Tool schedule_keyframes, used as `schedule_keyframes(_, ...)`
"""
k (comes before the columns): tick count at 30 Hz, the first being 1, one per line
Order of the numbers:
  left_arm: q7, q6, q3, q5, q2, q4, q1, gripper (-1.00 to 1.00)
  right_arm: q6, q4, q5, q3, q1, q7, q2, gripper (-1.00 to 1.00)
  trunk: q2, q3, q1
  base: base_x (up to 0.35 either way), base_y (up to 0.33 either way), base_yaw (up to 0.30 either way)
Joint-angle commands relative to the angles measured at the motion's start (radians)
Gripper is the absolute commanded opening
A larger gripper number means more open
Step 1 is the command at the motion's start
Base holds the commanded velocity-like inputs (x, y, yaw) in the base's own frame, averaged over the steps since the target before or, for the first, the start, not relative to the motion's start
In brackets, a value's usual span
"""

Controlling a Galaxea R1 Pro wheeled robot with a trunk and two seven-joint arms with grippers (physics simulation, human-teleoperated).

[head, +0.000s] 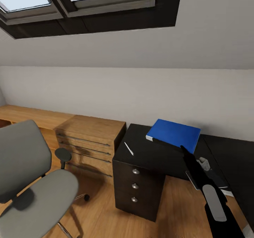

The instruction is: In the bedroom, organize the workspace by keeping the computer under the desk, ensuring the monitor is on the desk, placing the keyboard on the desk next to the monitor, placing the mouse on the desk next to the keyboard, moving the folder from the swivel chair onto the desk next to the mouse, stacking the notebook on top of the folder with the pen on top of the notebook, and positioning the swivel chair next to the desk.

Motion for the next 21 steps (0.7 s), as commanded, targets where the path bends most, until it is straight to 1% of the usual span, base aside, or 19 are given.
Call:
schedule_keyframes(1, 0.006, -0.001, 0.003, -0.009, 0.000, 0.000, 0.000, 1.00, 0.007, 0.006, -0.017, -0.013, -0.001, -0.004, 0.000, -1.00, 0.007, 0.002, -0.004, 0.000, 0.000, -0.278)
schedule_keyframes(4, 0.006, -0.001, 0.003, -0.009, -0.001, 0.000, 0.000, 1.00, 0.005, 0.011, -0.039, -0.021, -0.001, -0.021, 0.000, -1.00, 0.028, 0.009, -0.015, 0.000, 0.000, -0.278)
schedule_keyframes(9, 0.006, -0.001, 0.002, -0.009, -0.002, 0.002, 0.000, 1.00, 0.004, 0.013, -0.050, -0.024, -0.001, -0.033, 0.000, -1.00, 0.063, 0.021, -0.035, 0.000, 0.000, -0.278)
schedule_keyframes(12, 0.006, -0.004, -0.005, -0.010, -0.002, 0.002, 0.000, 1.00, 0.004, 0.013, -0.052, -0.025, -0.001, -0.035, 0.000, -1.00, 0.084, 0.029, -0.046, 0.000, 0.000, -0.278)
schedule_keyframes(13, 0.008, -0.010, -0.007, -0.018, -0.002, 0.002, 0.000, 1.00, 0.004, 0.013, -0.052, -0.025, -0.001, -0.035, -0.001, -1.00, 0.091, 0.031, -0.050, 0.000, 0.000, -0.278)
schedule_keyframes(15, 0.011, -0.038, -0.008, -0.054, 0.001, 0.002, 0.000, 1.00, 0.004, 0.013, -0.052, -0.025, -0.001, -0.034, -0.001, -1.00, 0.105, 0.036, -0.058, 0.000, 0.000, -0.278)
schedule_keyframes(16, 0.012, -0.071, -0.008, -0.083, 0.005, 0.002, 0.000, 1.00, 0.004, 0.013, -0.052, -0.026, -0.001, -0.035, -0.001, -1.00, 0.112, 0.039, -0.061, 0.000, 0.000, -0.278)
schedule_keyframes(17, 0.013, -0.159, -0.008, -0.130, 0.014, 0.020, 0.000, 1.00, 0.004, 0.013, -0.052, -0.026, -0.001, -0.035, -0.001, -1.00, 0.119, 0.041, -0.065, 0.000, 0.000, -0.278)
schedule_keyframes(18, 0.013, -0.240, -0.009, -0.148, 0.020, 0.053, 0.000, 1.00, 0.004, 0.013, -0.052, -0.026, -0.001, -0.035, -0.001, -1.00, 0.126, 0.044, -0.069, 0.000, 0.000, -0.278)
schedule_keyframes(19, 0.013, -0.300, -0.009, -0.155, 0.022, 0.077, 0.000, 1.00, 0.004, 0.013, -0.052, -0.027, -0.001, -0.035, -0.001, -1.00, 0.133, 0.046, -0.073, 0.000, 0.000, -0.278)
schedule_keyframes(20, 0.011, -0.412, -0.010, -0.162, 0.024, 0.109, 0.000, 1.00, 0.004, 0.013, -0.052, -0.027, -0.001, -0.035, -0.001, -1.00, 0.140, 0.049, -0.077, 0.000, 0.000, -0.278)
schedule_keyframes(21, 0.009, -0.467, -0.010, -0.165, 0.025, 0.121, 0.002, 1.00, 0.003, 0.013, -0.052, -0.027, -0.001, -0.035, -0.001, -1.00, 0.147, 0.051, -0.081, 0.000, 0.000, -0.278)
